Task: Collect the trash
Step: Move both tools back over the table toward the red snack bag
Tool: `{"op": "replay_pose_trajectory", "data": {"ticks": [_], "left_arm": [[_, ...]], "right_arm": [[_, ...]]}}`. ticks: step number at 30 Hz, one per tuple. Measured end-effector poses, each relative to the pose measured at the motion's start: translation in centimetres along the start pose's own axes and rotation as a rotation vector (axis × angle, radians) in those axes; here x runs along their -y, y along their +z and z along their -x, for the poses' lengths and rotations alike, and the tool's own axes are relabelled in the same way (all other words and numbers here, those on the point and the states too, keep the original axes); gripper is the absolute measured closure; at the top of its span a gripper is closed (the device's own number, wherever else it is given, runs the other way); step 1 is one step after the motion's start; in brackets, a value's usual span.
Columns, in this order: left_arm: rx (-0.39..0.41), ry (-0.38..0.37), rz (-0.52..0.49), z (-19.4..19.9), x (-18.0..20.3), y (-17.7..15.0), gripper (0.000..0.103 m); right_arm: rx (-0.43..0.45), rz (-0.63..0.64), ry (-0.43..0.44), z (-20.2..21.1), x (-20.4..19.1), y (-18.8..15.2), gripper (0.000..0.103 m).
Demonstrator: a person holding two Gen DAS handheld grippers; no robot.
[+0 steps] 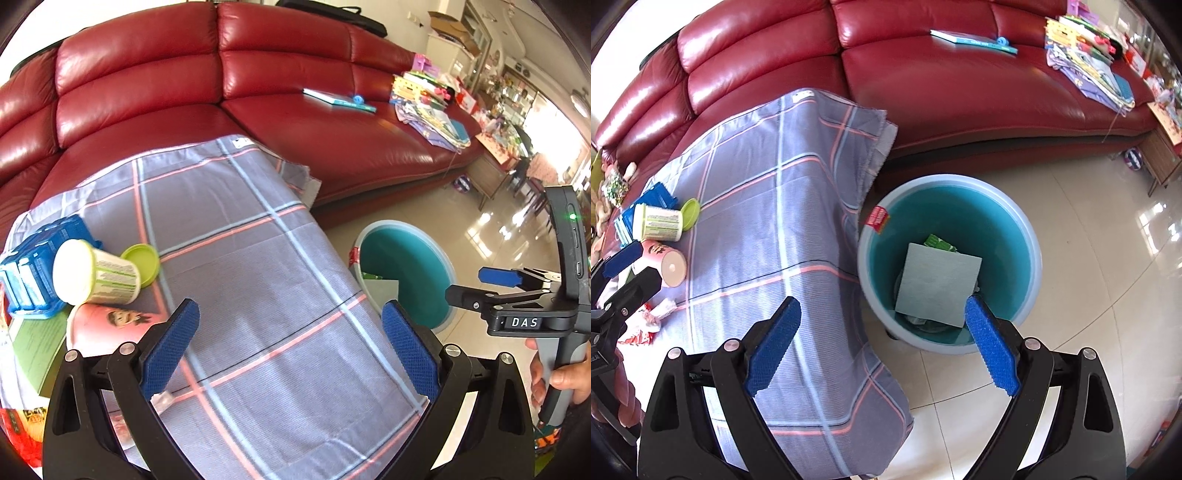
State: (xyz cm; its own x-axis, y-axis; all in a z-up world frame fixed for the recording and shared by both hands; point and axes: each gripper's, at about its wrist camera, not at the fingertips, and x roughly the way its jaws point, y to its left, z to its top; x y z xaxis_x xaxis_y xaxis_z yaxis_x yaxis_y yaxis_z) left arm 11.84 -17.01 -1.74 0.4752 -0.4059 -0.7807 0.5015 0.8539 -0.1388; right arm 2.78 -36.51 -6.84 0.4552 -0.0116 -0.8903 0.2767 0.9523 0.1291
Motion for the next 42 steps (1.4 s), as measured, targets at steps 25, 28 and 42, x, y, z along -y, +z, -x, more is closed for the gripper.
{"op": "replay_pose_trajectory", "data": {"ticks": [25,28,42], "left_arm": [[0.008,0.254,0.241,12.1,-18.9,-12.7,0.004],[0.014,0.301,0.277,14.1,-21.2,-14.4,0.004],[-0.053,0.285,0.432,13.1,-27.2,-19.8,0.004]], "right_arm": [[-0.049,0.404,0.072,-0.2,-20.9,-3.7,0.017],[-0.07,0.475,0.09,-0.9,-24.3,-4.7,0.017],[-0.118,0.84,0.115,-4.7,-36.1,-8.7,0.022]]}}
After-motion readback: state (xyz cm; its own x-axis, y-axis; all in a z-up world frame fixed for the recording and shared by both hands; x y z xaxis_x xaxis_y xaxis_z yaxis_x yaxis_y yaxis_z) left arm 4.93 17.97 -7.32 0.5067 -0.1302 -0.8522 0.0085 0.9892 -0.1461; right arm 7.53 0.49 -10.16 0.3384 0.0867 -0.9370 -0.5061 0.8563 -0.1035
